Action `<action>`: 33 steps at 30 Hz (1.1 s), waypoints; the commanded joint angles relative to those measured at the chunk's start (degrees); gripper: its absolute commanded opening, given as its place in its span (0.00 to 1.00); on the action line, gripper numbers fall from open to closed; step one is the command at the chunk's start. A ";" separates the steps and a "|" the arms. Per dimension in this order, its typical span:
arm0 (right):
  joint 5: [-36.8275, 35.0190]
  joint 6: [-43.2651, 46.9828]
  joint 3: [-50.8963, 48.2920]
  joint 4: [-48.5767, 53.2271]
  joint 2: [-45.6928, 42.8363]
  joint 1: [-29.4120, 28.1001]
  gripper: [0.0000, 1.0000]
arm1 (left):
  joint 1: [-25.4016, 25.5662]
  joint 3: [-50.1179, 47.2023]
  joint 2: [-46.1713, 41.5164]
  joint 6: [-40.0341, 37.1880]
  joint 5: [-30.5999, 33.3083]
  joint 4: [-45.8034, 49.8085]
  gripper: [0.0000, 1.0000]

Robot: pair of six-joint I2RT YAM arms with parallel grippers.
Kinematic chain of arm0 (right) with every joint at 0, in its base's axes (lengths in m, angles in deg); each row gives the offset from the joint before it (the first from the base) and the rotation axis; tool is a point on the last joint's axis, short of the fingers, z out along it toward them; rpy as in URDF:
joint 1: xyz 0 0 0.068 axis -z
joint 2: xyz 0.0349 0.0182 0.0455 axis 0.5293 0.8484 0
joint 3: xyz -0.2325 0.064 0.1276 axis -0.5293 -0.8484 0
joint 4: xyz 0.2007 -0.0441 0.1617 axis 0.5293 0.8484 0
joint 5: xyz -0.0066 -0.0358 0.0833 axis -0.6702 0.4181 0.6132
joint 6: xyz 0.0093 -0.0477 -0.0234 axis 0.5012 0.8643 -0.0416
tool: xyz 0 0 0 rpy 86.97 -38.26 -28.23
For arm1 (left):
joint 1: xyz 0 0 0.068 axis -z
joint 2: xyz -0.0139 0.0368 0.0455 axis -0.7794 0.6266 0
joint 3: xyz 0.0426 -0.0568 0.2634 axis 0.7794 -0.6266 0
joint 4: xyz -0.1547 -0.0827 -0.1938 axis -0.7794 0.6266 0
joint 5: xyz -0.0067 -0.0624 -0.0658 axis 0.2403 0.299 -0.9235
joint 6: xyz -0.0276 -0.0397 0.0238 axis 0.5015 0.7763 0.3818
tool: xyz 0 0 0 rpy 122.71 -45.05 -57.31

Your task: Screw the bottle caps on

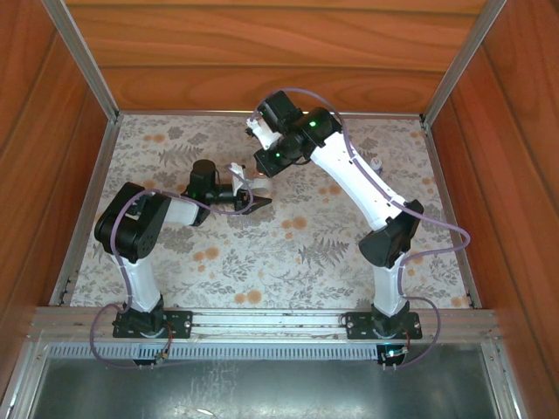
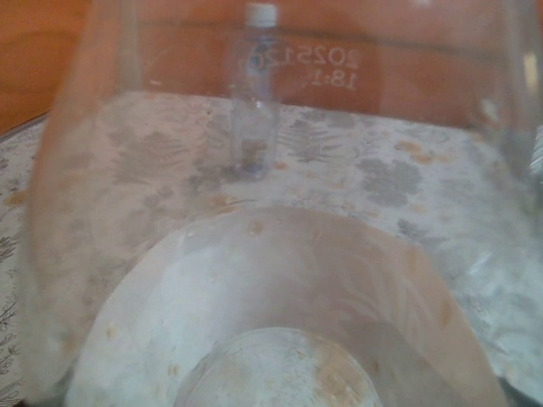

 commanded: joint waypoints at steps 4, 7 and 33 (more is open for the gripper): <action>0.05 0.87 1.23 0.34 1.33 -0.49 0.34 | 0.38 -0.72 2.52 0.40 -1.09 5.03 0.59; -0.16 1.00 1.26 0.22 1.67 -0.49 0.34 | 0.38 -0.64 2.53 0.39 -1.09 5.00 0.59; 1.79 1.77 7.18 6.11 6.05 -1.28 0.33 | 0.45 -0.58 2.54 0.84 -1.27 5.02 0.59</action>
